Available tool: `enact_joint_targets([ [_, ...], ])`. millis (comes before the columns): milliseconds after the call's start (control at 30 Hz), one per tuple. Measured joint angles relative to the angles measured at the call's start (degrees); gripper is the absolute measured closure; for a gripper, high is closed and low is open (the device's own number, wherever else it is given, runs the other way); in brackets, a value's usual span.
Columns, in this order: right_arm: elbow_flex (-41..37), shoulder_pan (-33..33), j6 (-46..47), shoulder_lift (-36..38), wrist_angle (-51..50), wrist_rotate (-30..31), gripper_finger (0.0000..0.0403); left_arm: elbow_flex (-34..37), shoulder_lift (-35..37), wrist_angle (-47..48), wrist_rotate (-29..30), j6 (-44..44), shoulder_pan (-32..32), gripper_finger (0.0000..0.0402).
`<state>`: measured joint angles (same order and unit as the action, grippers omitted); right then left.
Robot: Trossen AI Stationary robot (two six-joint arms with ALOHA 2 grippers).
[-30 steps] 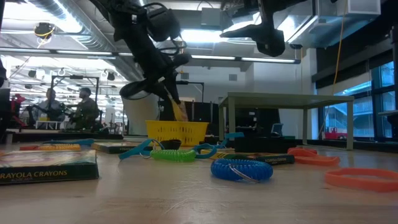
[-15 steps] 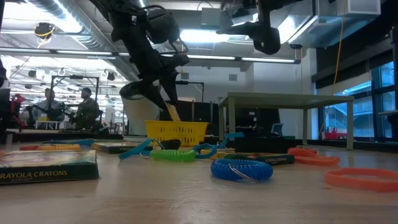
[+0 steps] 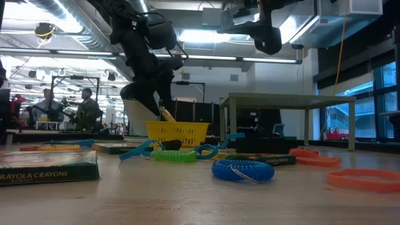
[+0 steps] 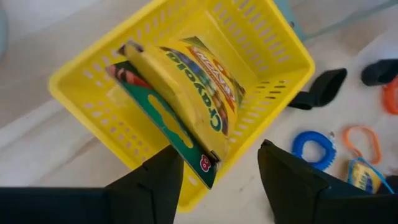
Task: Pick & Place Office Desk Supplies
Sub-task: Put the crayon box into the yellow bin
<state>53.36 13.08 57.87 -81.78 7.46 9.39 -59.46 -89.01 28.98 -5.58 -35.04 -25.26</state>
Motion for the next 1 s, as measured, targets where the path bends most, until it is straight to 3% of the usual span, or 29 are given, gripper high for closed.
enact_joint_targets([
  [200,0.0,0.04,-0.05,0.0,0.02,-0.02,0.0085,0.0,1.13,2.04,-3.86,1.89,-0.82,0.02],
  [700,0.0,0.0,-1.49,0.0,0.33,0.07,0.0085,-2.1,4.26,10.89,-3.35,9.47,-3.38,0.0199],
  [867,0.0,0.0,-1.49,0.0,0.42,0.11,0.0085,-2.14,4.95,11.87,-11.34,8.72,-2.76,0.0201],
  [1000,0.0,-0.02,-1.74,0.0,-0.22,0.1,0.0085,-2.13,6.12,15.87,-16.46,11.98,1.4,0.0206],
])
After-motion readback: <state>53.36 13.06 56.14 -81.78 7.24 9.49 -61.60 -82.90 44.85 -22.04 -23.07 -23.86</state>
